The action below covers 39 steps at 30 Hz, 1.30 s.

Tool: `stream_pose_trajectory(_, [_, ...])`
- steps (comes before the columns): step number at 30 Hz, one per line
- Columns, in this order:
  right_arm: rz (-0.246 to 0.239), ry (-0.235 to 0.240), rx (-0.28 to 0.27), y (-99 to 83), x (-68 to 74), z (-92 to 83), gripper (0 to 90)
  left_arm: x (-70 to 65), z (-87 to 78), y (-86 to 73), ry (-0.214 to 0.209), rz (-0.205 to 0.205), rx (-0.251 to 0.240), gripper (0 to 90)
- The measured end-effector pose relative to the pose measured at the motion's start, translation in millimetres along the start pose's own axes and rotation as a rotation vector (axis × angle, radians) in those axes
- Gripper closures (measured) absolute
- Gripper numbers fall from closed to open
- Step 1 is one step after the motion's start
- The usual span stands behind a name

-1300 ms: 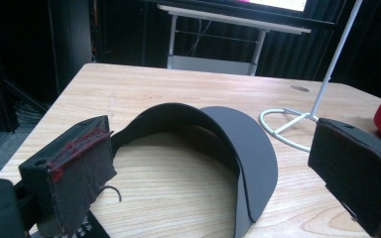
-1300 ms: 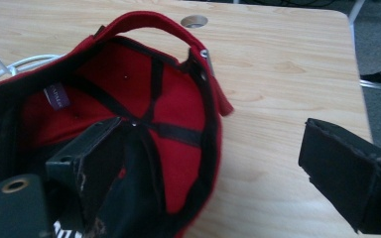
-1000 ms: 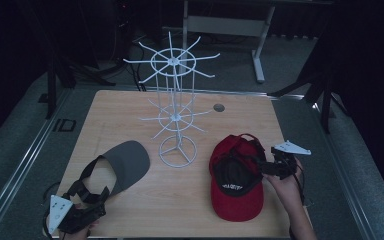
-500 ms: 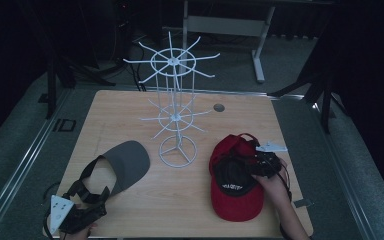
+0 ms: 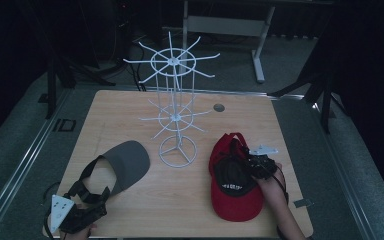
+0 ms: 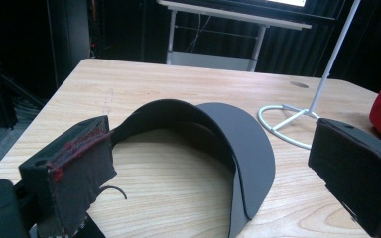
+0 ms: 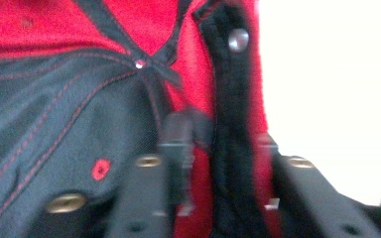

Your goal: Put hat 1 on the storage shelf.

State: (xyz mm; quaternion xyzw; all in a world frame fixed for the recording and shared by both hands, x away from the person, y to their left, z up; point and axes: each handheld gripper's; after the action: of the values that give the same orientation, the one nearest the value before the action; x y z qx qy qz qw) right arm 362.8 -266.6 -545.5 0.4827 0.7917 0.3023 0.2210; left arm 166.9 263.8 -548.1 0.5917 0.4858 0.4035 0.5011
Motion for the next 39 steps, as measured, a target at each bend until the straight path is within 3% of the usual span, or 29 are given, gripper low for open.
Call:
stream_pose_trajectory(2, [-0.026,-0.006,0.000,-0.5,2.0,-0.1,83.5,0.1,0.2,-0.1,0.000,-0.002,0.001,4.1])
stream_pose_trajectory(4, [-0.024,-0.019,-0.019,2.0,2.8,-6.2,85.1,0.3,0.0,0.0,-0.002,-0.005,0.001,4.1])
stream_pose_trajectory(17, [0.079,0.023,-0.170,17.5,-2.9,-51.7,85.6,0.6,0.2,-0.2,-0.002,-0.009,-0.002,4.1])
stream_pose_trajectory(31, [0.107,0.046,-0.321,38.6,4.6,-103.6,85.6,0.9,0.2,-0.5,-0.006,-0.007,-0.010,4.1])
stream_pose_trajectory(36, [0.134,0.075,-0.388,44.9,4.0,-123.5,85.6,2.1,0.8,-1.6,-0.041,-0.044,-0.037,3.5])
stream_pose_trajectory(39, [0.130,0.072,-0.413,49.0,4.1,-134.1,85.6,1.4,1.3,-1.6,-0.032,-0.023,-0.020,3.5])
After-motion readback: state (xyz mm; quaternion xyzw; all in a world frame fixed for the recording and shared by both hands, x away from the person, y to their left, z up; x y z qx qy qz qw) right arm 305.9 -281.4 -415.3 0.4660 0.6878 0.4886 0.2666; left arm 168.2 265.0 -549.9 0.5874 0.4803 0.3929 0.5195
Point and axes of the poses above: each handheld gripper's, and its own axes: z roughly forward along the jaws, y roughly out of its top, x roughly to its left, and after that the axes turned 8 degrees about z, right-handed
